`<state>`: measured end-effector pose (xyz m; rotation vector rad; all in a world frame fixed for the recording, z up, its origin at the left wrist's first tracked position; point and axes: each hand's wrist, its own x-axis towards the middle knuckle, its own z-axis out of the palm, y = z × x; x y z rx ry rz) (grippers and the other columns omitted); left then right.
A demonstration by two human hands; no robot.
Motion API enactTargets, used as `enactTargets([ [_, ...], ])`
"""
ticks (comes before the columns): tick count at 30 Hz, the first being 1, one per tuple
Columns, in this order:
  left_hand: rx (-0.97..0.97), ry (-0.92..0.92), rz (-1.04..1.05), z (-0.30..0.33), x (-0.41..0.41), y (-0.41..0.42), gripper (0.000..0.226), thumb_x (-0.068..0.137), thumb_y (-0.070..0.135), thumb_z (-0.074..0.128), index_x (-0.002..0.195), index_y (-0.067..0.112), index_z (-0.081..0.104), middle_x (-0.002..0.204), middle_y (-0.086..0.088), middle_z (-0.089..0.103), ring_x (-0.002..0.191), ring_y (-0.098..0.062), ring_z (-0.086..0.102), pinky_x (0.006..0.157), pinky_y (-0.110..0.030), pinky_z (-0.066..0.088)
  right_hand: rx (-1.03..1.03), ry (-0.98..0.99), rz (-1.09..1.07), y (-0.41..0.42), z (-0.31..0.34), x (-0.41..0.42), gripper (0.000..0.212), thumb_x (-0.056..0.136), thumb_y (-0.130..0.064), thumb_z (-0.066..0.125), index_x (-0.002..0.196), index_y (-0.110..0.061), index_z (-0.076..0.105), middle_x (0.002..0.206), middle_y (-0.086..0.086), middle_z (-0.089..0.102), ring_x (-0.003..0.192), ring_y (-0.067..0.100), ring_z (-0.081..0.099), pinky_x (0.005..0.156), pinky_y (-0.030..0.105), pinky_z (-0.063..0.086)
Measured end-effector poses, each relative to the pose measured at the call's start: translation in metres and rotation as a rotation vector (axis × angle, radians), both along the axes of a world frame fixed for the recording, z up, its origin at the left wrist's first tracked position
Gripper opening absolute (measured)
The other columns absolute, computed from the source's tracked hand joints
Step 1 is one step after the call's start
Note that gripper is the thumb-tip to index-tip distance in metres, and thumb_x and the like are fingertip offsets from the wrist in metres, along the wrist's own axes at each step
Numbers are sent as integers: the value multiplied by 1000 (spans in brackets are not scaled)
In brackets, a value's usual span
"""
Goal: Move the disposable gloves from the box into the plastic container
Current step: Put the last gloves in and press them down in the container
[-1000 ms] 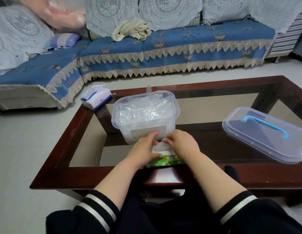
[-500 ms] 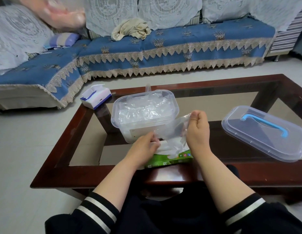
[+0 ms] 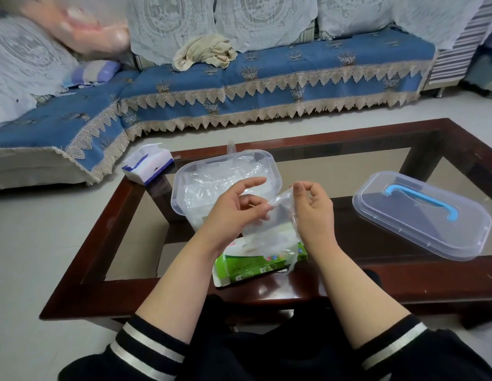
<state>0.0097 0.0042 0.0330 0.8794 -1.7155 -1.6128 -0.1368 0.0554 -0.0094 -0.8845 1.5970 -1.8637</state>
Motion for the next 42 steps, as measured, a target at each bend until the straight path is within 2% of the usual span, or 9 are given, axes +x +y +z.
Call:
enactTargets([
  [7, -96, 44, 152, 11, 2, -10, 29, 87, -3, 63, 108, 17, 66, 79, 9, 61, 69, -5, 57, 63, -22, 50, -49, -184, 243, 3, 7, -1, 17, 82, -16, 72, 94, -22, 62, 69, -1, 67, 60, 13, 58, 61, 31, 45],
  [12, 52, -117, 115, 21, 11, -13, 40, 84, 40, 59, 120, 23, 57, 113, 0, 64, 69, -10, 64, 62, -24, 52, -91, -173, 250, 5, 7, -3, 18, 91, -16, 64, 102, -28, 60, 69, 0, 71, 65, 27, 43, 40, 20, 31],
  [15, 53, -331, -20, 25, 14, -18, 56, 78, 53, 51, 126, 25, 53, 96, -3, 73, 70, -17, 67, 66, -28, 52, -109, -172, 259, 4, 5, -4, 20, 91, -14, 63, 104, -29, 60, 74, 2, 73, 67, 24, 51, 52, 27, 41],
  [19, -14, -208, -48, 31, 12, -32, 28, 93, 14, 60, 119, 22, 56, 90, -5, 75, 73, -15, 65, 64, -25, 52, -136, -147, 301, 1, 3, -6, 27, 90, -7, 63, 108, -28, 59, 77, 3, 72, 81, 16, 64, 82, 38, 50],
  [23, -177, -263, -116, 39, 7, -43, 32, 92, -11, 48, 98, 14, 68, 83, 8, 72, 63, -6, 54, 57, -17, 43, -100, -131, 259, -1, 1, -8, 33, 87, -10, 68, 109, -34, 59, 86, 3, 70, 72, 6, 62, 60, 23, 51],
  [28, -297, -360, -28, 45, 7, -62, 49, 91, -12, 42, 108, 23, 72, 65, 10, 57, 60, -1, 46, 59, -15, 39, -159, -222, 93, -6, -3, -18, 36, 88, 1, 62, 109, -28, 59, 98, 8, 66, 73, 5, 62, 64, 17, 49],
  [33, -361, -419, 137, 40, 18, -97, 59, 89, -13, 42, 115, 35, 64, 128, 6, 62, 68, -3, 52, 63, -17, 41, -79, -185, -57, -8, -9, -28, 27, 90, -9, 63, 111, -25, 57, 90, 3, 60, 52, 5, 47, 47, 18, 41],
  [38, -443, -684, 290, 26, 27, -116, 51, 95, -3, 39, 134, 27, 55, 122, -5, 61, 66, -1, 58, 59, -23, 50, -16, -127, -10, -12, -12, -25, 25, 91, -9, 61, 113, -18, 54, 85, 4, 57, 54, 8, 45, 43, 16, 39],
  [42, -580, -854, 318, 4, 32, -127, 47, 97, 4, 42, 134, 29, 54, 130, -3, 59, 102, -29, 61, 77, -34, 47, 65, -38, 75, -15, -18, -17, 22, 90, -10, 62, 108, -20, 57, 76, -1, 58, 58, 12, 49, 59, 26, 43],
])
